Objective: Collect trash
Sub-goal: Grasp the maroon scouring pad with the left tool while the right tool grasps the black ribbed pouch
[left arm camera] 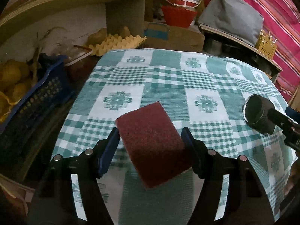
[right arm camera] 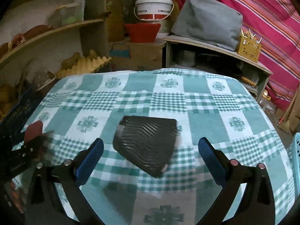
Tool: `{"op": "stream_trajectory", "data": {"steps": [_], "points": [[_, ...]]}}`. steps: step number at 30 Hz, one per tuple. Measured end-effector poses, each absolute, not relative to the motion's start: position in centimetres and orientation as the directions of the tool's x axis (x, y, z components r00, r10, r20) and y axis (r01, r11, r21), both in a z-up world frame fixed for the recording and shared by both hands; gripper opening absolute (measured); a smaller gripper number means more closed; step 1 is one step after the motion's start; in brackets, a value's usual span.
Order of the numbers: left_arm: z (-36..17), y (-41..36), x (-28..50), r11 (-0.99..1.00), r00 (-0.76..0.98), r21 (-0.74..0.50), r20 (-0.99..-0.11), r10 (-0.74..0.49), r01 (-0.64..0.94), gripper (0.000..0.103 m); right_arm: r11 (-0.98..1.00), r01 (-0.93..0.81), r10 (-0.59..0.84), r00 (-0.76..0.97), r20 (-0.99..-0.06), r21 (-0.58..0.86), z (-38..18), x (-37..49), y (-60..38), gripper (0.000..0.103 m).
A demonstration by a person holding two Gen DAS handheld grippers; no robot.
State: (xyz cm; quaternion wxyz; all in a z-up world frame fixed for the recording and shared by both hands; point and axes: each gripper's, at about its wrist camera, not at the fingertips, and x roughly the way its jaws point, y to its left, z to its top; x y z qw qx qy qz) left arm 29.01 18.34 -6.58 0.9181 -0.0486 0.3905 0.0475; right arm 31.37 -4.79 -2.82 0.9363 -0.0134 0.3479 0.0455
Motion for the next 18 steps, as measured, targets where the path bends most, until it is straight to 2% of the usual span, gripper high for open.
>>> {"op": "stream_trajectory", "data": {"steps": [8,14,18], "points": [[-6.5,20.5,28.4,0.983,0.697,-0.083,-0.715,0.054,-0.161,0.067,0.997,-0.047,-0.006,0.736,-0.677,-0.061,-3.8,33.5,-4.3,0.098],[-6.4,20.2,28.5,0.984,0.700,-0.085,-0.712,0.049,-0.155,0.067,0.999,-0.045,0.010,0.674,-0.739,-0.027,-5.2,34.9,-4.9,0.098],[-6.2,19.7,29.0,0.984,0.698,-0.089,-0.715,0.042,-0.151,0.067,0.998,-0.057,0.020,0.664,-0.747,-0.023,-5.6,35.0,-5.2,0.096]]}}
